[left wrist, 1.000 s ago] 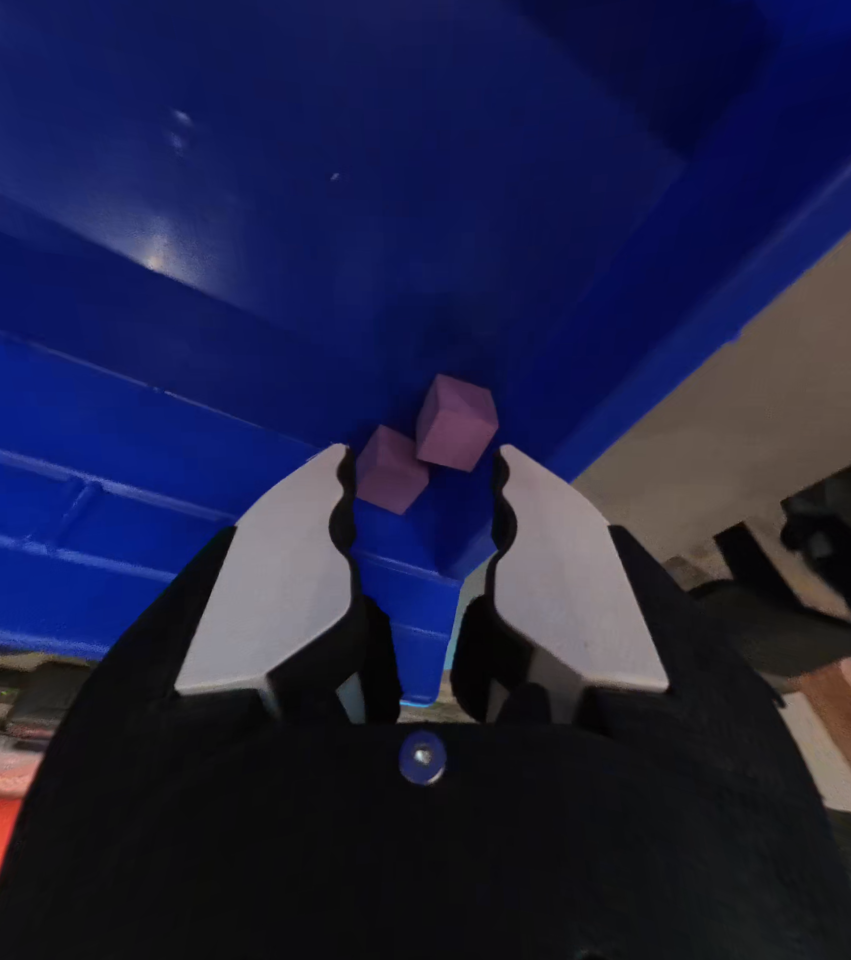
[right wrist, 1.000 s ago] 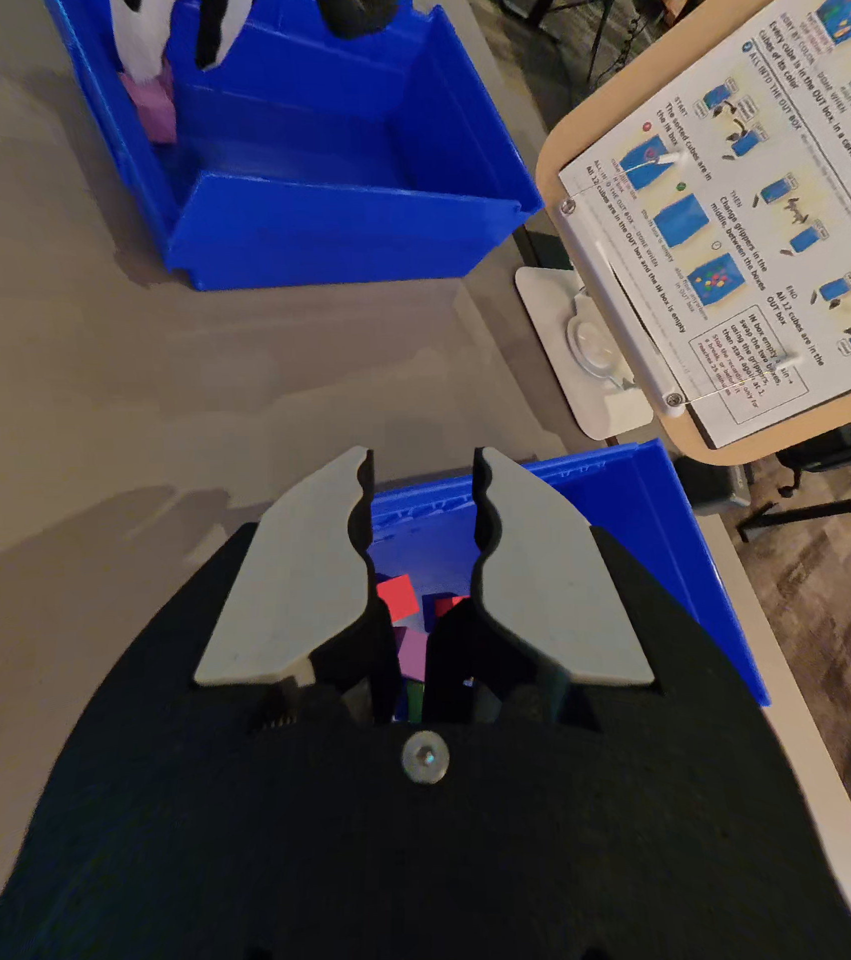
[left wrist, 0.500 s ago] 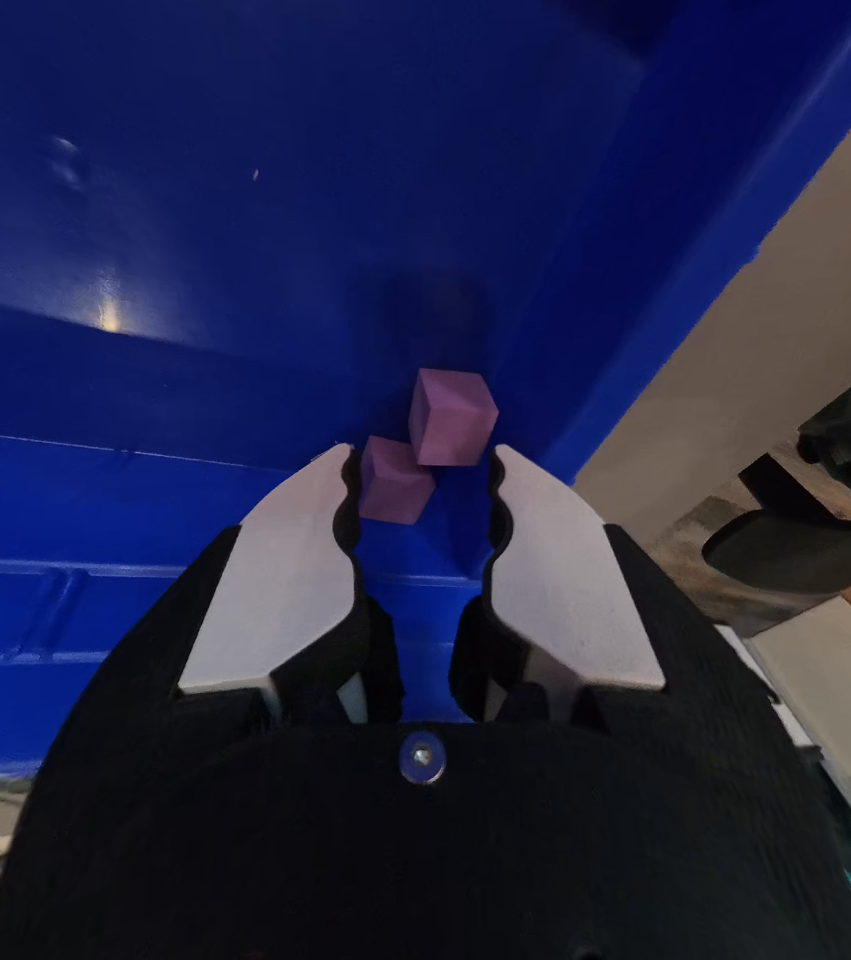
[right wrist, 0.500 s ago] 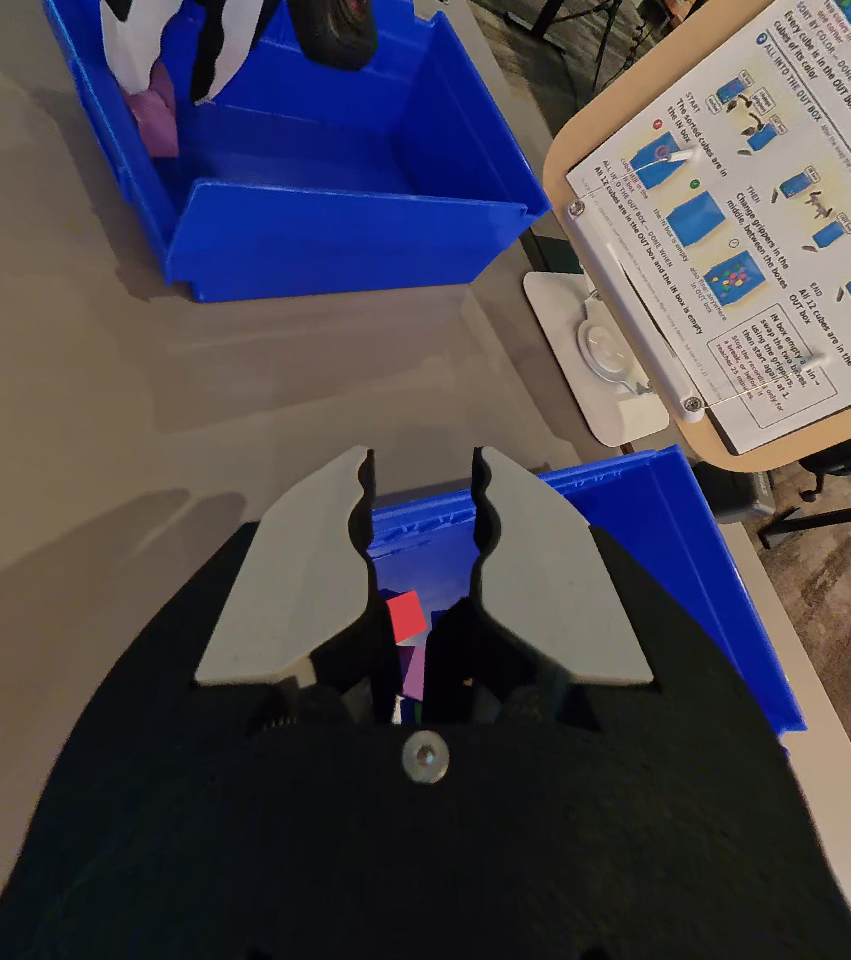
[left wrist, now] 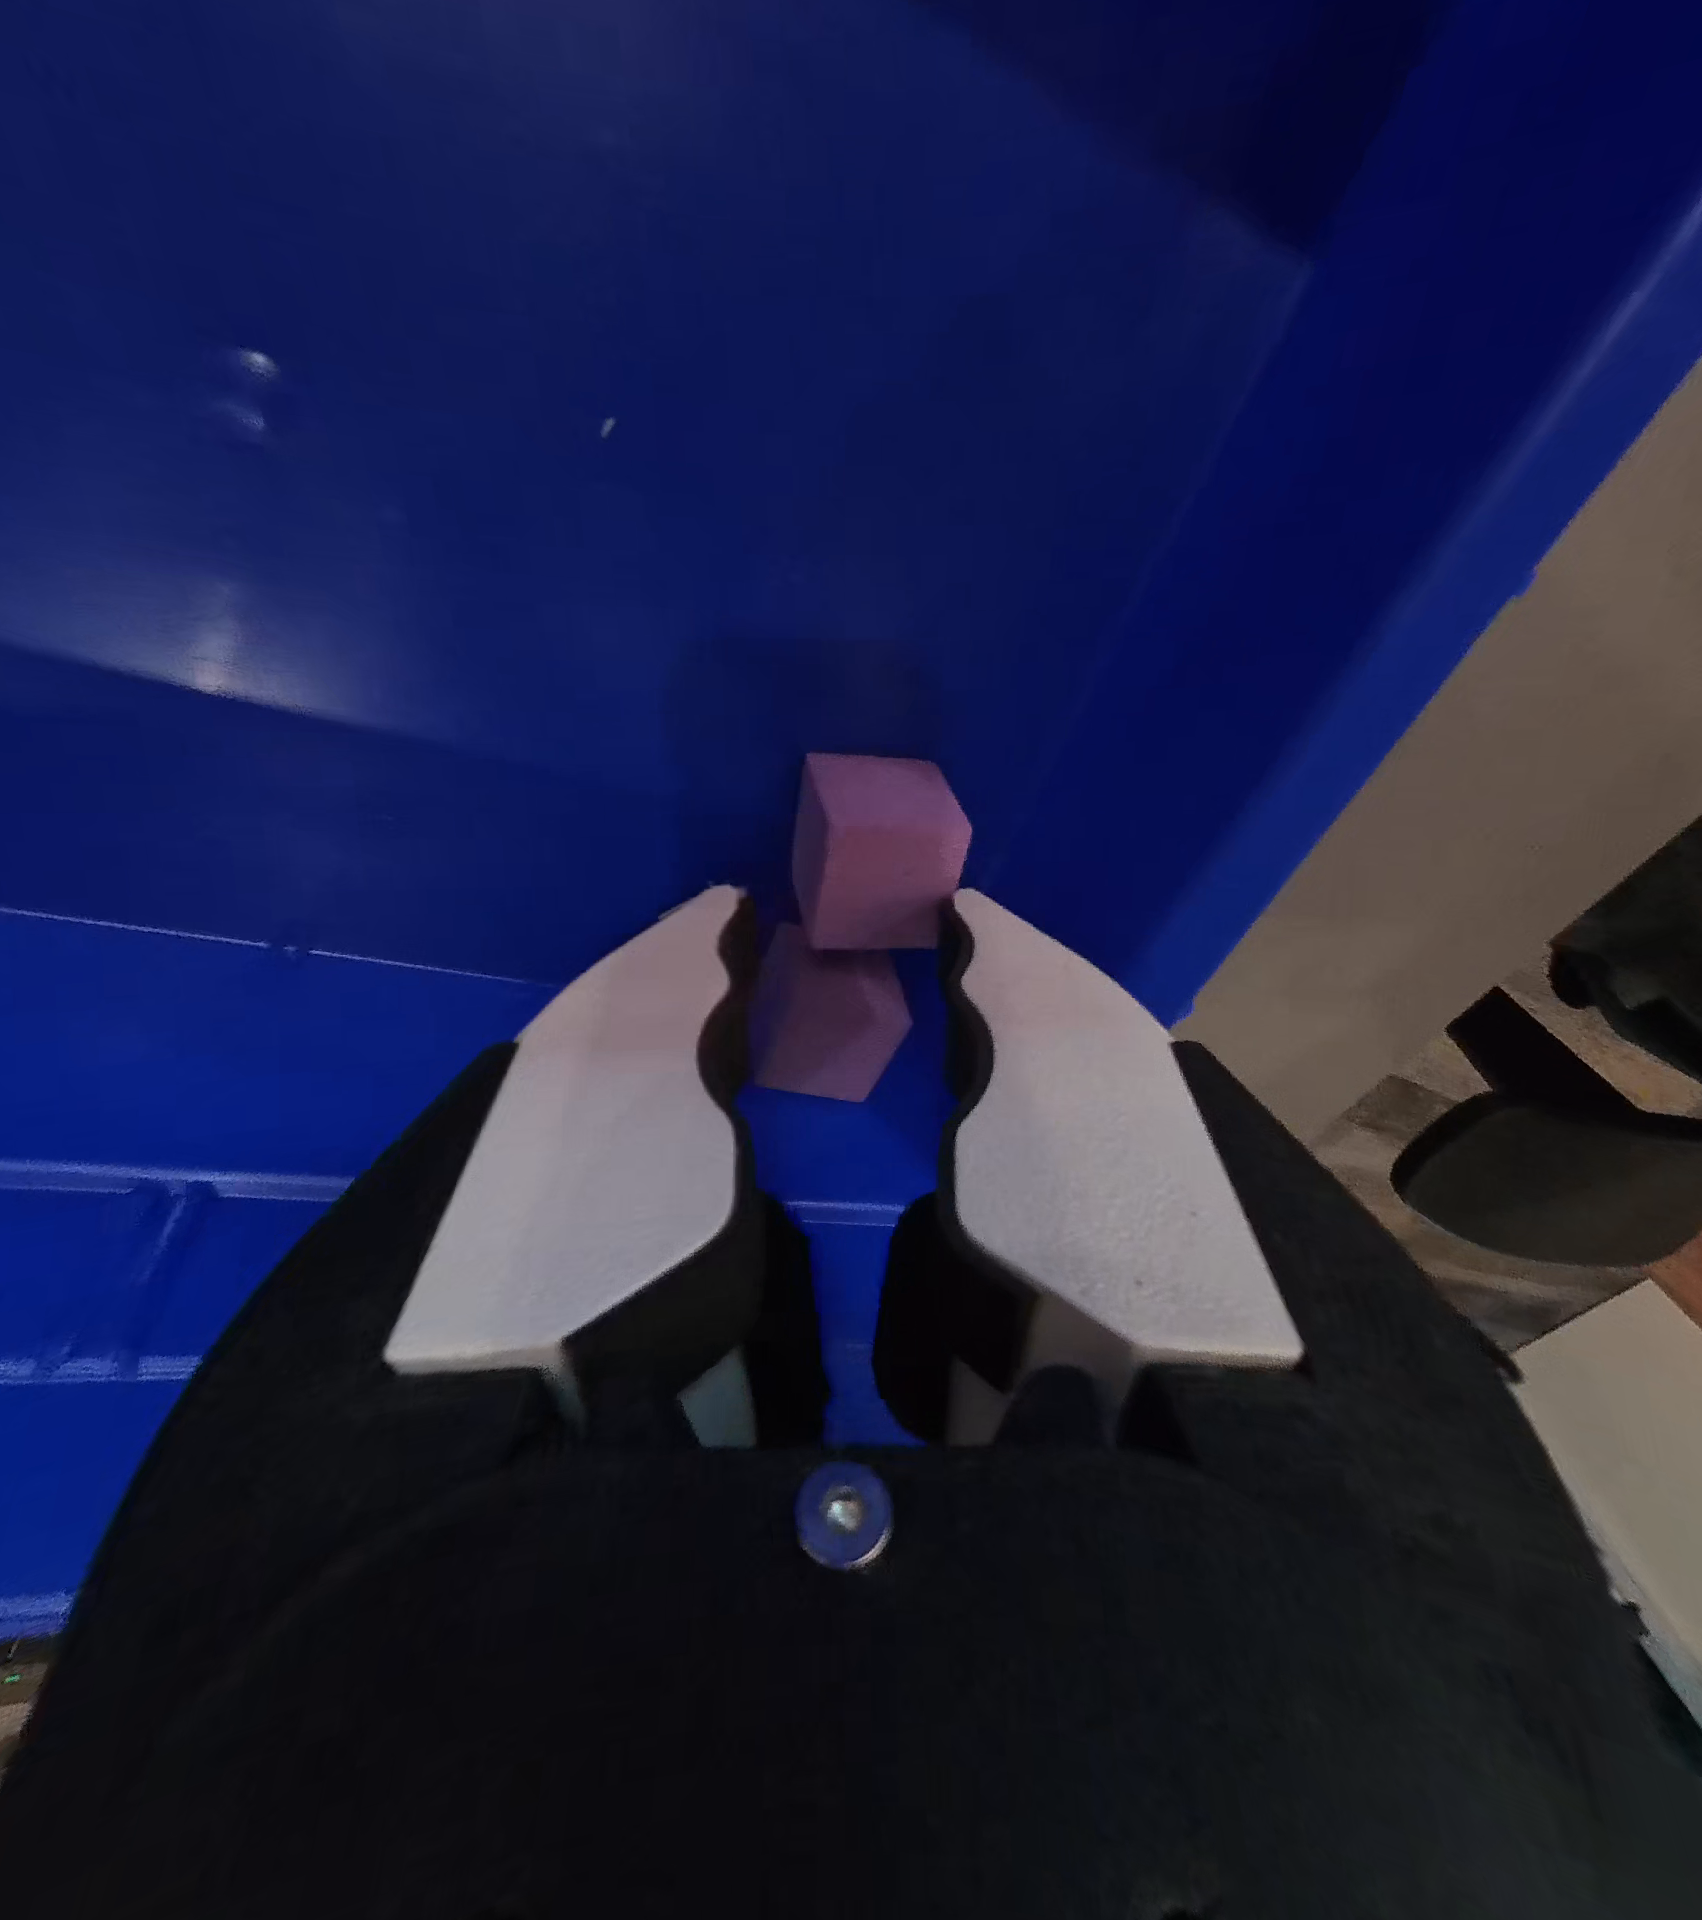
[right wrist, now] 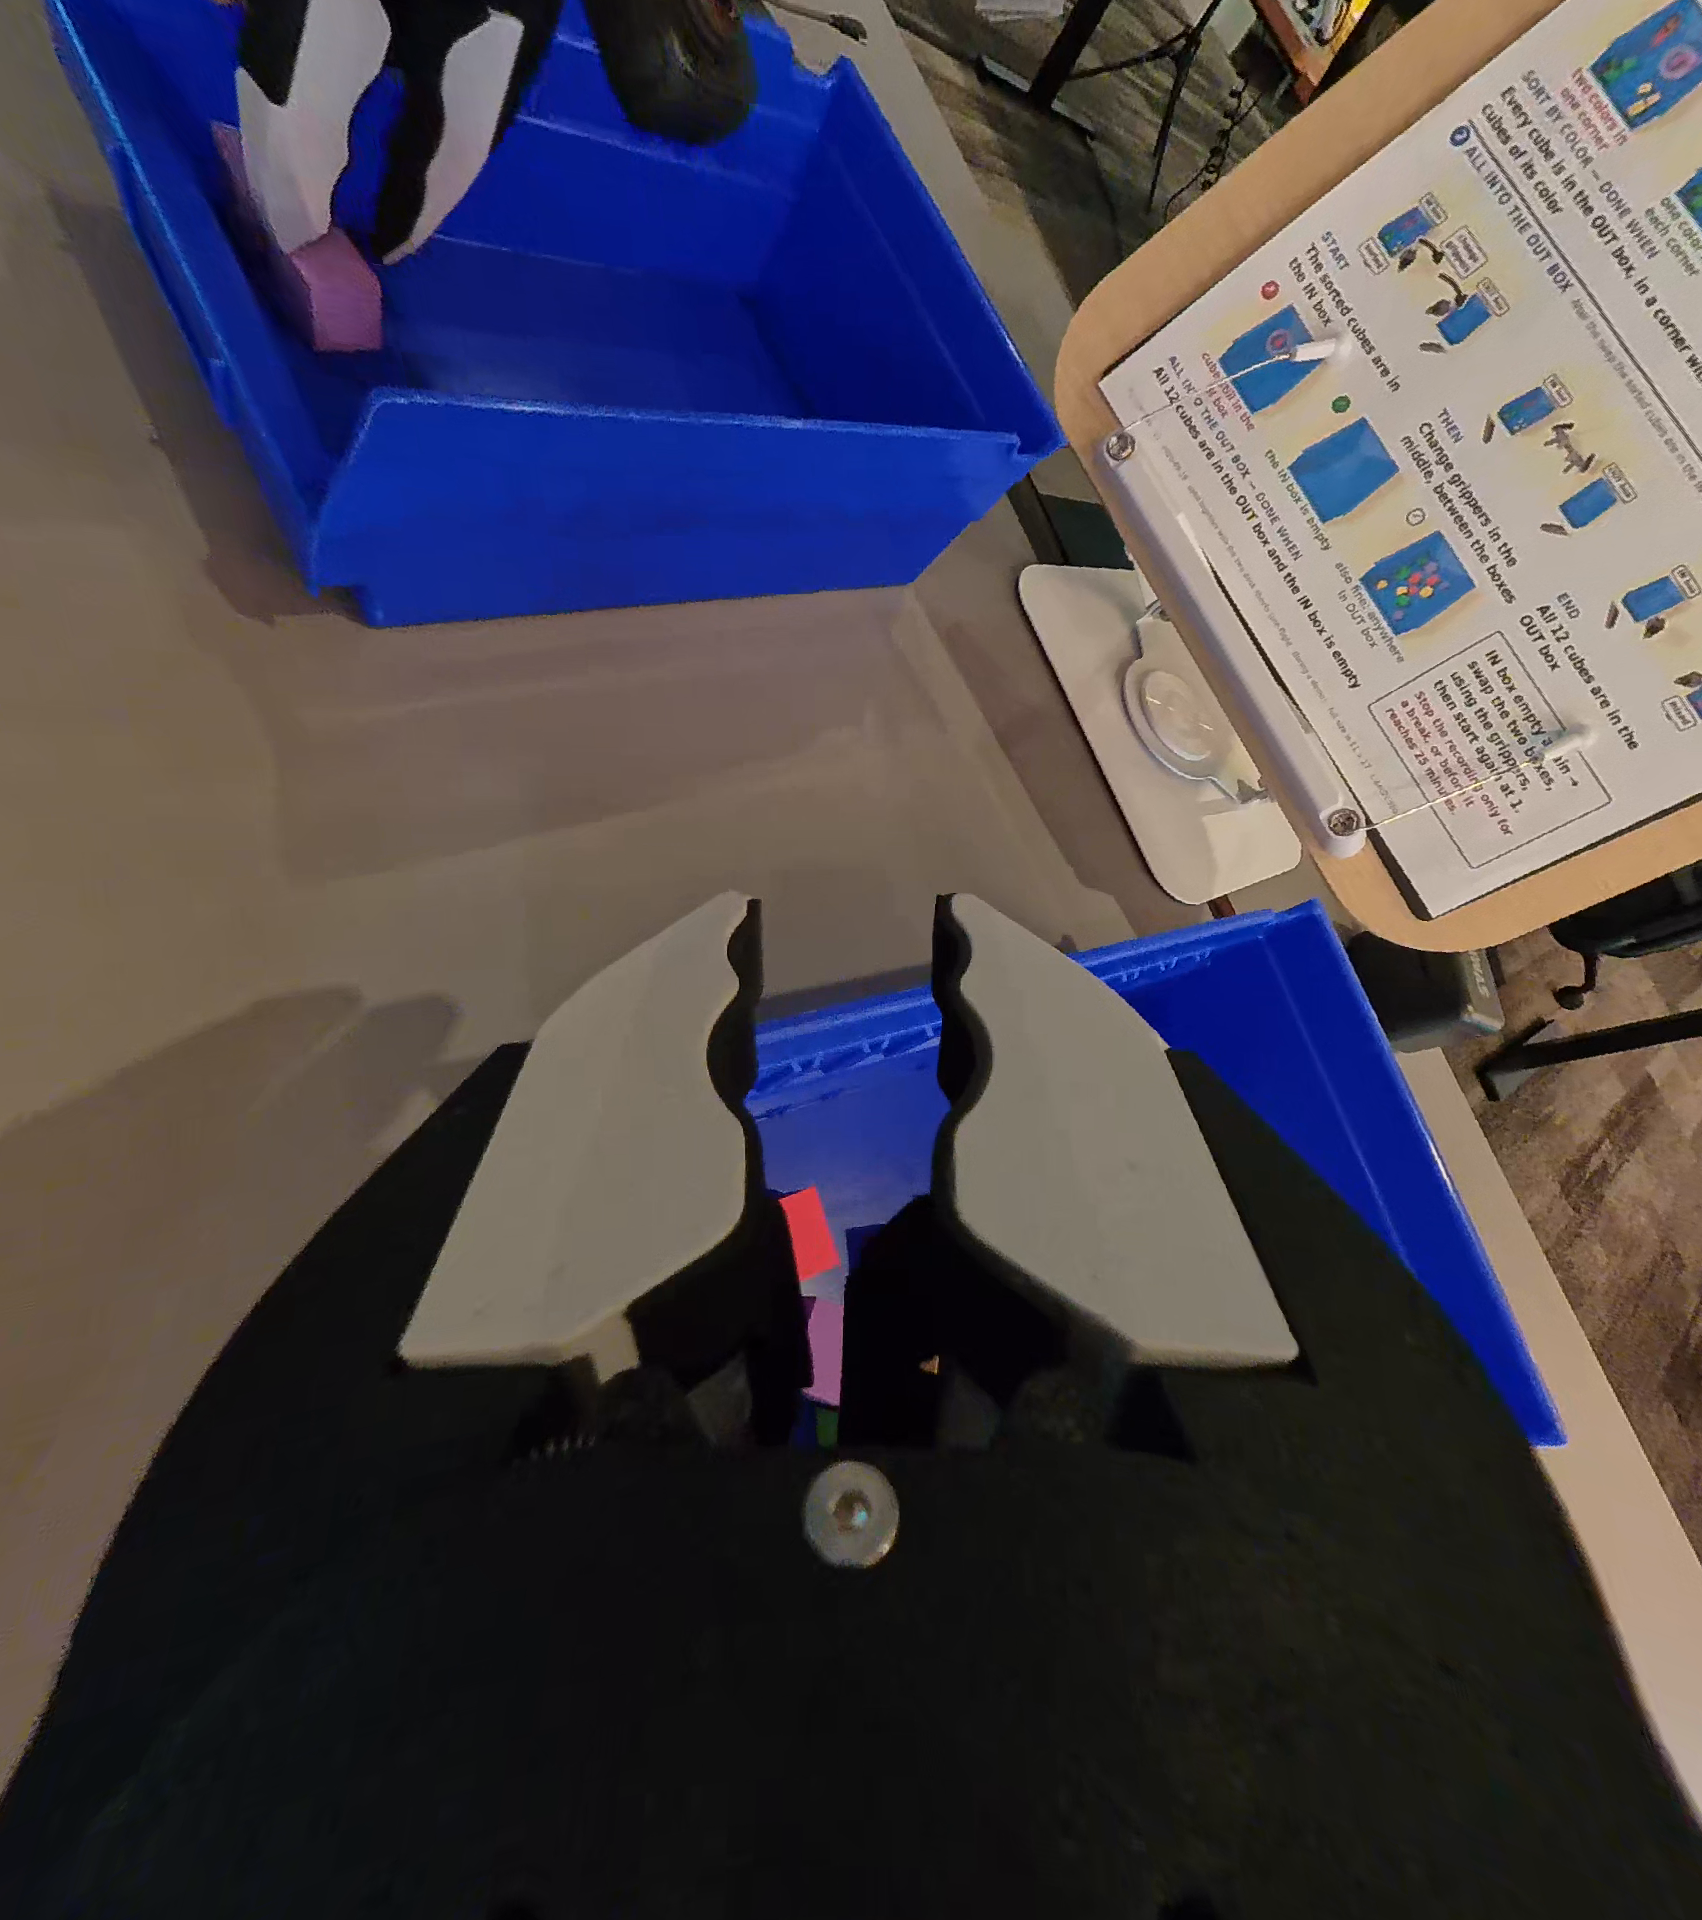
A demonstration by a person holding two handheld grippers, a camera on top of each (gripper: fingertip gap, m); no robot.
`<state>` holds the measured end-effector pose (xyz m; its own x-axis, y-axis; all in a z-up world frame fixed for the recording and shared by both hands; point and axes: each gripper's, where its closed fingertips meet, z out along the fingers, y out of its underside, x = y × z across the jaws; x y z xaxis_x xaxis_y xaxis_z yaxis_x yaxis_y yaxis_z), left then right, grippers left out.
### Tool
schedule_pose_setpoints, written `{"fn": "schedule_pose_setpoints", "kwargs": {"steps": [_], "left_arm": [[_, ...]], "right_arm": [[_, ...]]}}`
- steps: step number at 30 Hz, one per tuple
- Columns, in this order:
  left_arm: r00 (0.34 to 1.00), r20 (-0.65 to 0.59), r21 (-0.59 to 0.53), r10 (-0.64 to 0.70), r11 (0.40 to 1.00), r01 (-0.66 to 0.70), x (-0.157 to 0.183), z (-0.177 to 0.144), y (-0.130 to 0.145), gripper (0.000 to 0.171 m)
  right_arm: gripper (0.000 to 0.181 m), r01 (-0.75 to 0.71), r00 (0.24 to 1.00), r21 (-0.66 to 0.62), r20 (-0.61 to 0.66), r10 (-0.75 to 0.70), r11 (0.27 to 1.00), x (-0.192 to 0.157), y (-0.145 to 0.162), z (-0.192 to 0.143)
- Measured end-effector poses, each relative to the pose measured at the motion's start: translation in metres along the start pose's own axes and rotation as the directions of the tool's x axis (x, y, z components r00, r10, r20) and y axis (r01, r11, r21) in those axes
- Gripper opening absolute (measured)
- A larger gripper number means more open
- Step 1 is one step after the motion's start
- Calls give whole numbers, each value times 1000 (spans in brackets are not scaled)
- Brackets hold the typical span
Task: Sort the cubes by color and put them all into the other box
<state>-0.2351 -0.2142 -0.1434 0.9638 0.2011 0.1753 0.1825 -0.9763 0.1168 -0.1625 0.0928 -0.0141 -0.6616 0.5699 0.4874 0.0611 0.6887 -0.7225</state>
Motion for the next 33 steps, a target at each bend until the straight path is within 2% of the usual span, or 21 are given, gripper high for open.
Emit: {"fn": "schedule_pose_setpoints", "kwargs": {"steps": [3,9,17,19,23,29,31,33], "left_arm": [[1000,26,18,-8,1000,8,-6,-2,-2,44],[1000,-7,54,-22,998,22,1,-9,-5,52],[997,74,6,-8,1000,7,-2,6,2,57],[995,100,-1,-8,1000,8,-2,6,1,54],[984,180,-91,10,996,7,-5,13,7,52],[986,168,-86,17,996,-3,-2,19,-3,41],[988,153,-77,14,997,-2,-1,18,-5,30],[989,148,-80,10,997,2,-2,18,-5,29]], "right_arm": [[31,1,1000,-1,-4,-1,1000,0,0,-2],[30,2,1000,2,-13,-2,1000,0,-3,-8],[29,15,1000,13,-12,-15,1000,-2,-7,-7],[29,13,1000,16,-21,-13,1000,0,-7,-9],[29,10,999,24,-30,-9,1000,3,-9,-12],[28,16,999,21,-33,-16,1000,2,-9,-13],[28,14,999,22,-34,-13,1000,2,-9,-14],[28,14,999,23,-40,-13,1000,4,-8,-16]]}}
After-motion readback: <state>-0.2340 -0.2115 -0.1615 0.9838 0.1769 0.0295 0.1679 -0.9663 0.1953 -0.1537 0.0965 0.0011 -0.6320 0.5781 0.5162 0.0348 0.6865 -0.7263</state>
